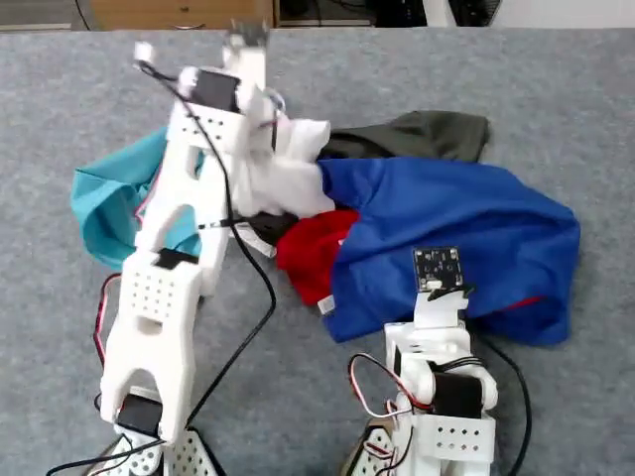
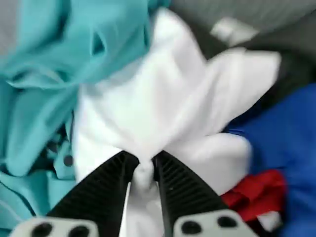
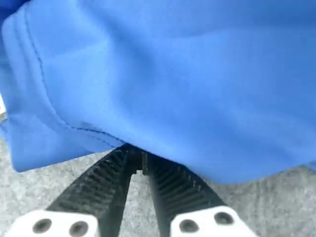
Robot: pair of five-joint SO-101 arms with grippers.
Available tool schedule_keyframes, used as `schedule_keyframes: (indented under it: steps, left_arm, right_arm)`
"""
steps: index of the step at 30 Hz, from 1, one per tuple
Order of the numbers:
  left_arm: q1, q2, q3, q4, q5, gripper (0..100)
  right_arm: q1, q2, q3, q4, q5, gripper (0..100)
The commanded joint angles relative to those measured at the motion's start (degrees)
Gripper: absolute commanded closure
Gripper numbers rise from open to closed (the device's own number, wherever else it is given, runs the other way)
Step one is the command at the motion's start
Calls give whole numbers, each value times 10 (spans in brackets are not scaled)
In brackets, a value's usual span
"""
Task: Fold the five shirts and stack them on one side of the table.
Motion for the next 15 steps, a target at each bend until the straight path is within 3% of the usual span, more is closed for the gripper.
schedule_keyframes:
  steps: [1, 6, 15]
  left_arm:
    - [45, -140, -70, 7, 0, 982]
    - [141, -225, -131, -39, -1, 982]
    - [288, -199, -56, -366, 0, 982]
  right_arm:
    - [-8, -61, 1, -6, 4, 995]
    - [-8, -61, 1, -6, 4, 995]
    - [-8, -61, 1, -6, 4, 995]
